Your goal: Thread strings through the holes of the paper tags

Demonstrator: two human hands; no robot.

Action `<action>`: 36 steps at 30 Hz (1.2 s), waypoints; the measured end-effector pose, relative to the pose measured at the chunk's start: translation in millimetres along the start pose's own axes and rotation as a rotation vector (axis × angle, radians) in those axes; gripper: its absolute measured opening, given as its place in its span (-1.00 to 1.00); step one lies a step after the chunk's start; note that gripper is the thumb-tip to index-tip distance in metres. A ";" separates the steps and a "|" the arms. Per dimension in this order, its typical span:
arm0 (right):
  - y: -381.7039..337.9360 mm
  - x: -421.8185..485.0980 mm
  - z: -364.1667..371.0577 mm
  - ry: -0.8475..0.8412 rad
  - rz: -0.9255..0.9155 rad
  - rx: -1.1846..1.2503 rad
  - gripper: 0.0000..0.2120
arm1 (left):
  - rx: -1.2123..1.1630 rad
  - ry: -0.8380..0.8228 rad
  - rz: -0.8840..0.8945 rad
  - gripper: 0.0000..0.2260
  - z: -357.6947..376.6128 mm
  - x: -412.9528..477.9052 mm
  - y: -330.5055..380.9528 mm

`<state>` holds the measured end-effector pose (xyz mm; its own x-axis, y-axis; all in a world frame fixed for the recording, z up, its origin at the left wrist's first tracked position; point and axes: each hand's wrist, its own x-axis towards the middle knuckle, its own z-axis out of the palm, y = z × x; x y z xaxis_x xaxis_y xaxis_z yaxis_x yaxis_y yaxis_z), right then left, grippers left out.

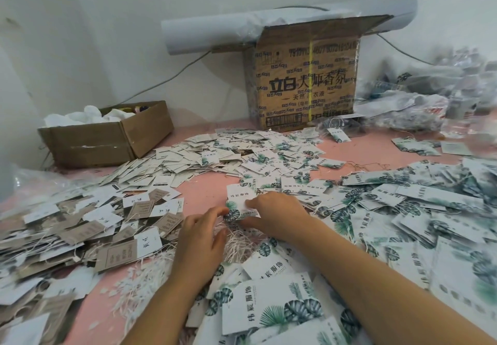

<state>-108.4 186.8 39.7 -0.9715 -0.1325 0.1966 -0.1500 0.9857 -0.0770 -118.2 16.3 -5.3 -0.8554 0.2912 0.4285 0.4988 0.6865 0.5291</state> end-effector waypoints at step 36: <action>5.2 1.2 7.7 0.059 0.238 0.305 -0.49 | 0.072 0.009 0.104 -0.69 -5.5 -0.1 1.5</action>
<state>-111.8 191.0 32.0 -0.9748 0.1108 0.1938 0.0214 0.9106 -0.4127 -116.6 13.6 -0.4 -0.7979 0.3581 0.4849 0.5734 0.6989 0.4275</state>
